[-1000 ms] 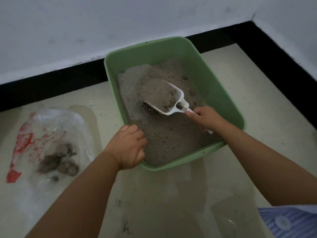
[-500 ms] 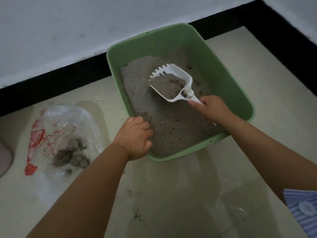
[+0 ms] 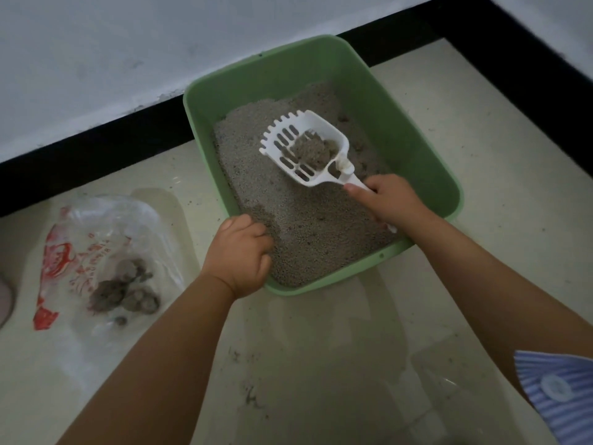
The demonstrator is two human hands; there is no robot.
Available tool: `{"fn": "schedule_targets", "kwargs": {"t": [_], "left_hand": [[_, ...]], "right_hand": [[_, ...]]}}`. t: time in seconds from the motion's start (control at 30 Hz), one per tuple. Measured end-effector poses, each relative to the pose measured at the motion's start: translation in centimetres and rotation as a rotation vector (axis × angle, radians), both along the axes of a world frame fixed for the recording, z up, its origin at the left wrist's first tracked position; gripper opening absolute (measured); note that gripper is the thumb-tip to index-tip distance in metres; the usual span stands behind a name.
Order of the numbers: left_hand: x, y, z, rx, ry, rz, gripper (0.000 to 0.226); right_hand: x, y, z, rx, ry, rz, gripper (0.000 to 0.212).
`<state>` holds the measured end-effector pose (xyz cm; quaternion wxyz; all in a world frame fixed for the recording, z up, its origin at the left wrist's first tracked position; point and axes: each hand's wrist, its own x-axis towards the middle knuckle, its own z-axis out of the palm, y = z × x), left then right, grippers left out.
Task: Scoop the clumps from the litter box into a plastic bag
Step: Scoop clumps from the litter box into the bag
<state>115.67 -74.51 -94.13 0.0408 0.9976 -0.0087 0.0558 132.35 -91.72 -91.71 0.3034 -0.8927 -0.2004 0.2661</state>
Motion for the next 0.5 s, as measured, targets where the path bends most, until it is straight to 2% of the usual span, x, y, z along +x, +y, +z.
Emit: {"fn": "schedule_targets", "kwargs": {"t": [0.33, 0.4, 0.5], "left_hand": [[-0.2, -0.1, 0.3, 0.006, 0.0, 0.018, 0.029], [-0.9, -0.4, 0.5, -0.065, -0.066, 0.081, 0.027], [-3.2, 0.3, 1.1, -0.179, -0.132, 0.281, 0.033]], "right_hand": [[-0.9, 0.1, 1.1, -0.023, 0.021, -0.005, 0.042], [-1.5, 0.3, 1.8, -0.047, 0.001, 0.04, 0.038], [-2.6, 0.7, 2.7, -0.087, -0.031, 0.112, 0.04]]}}
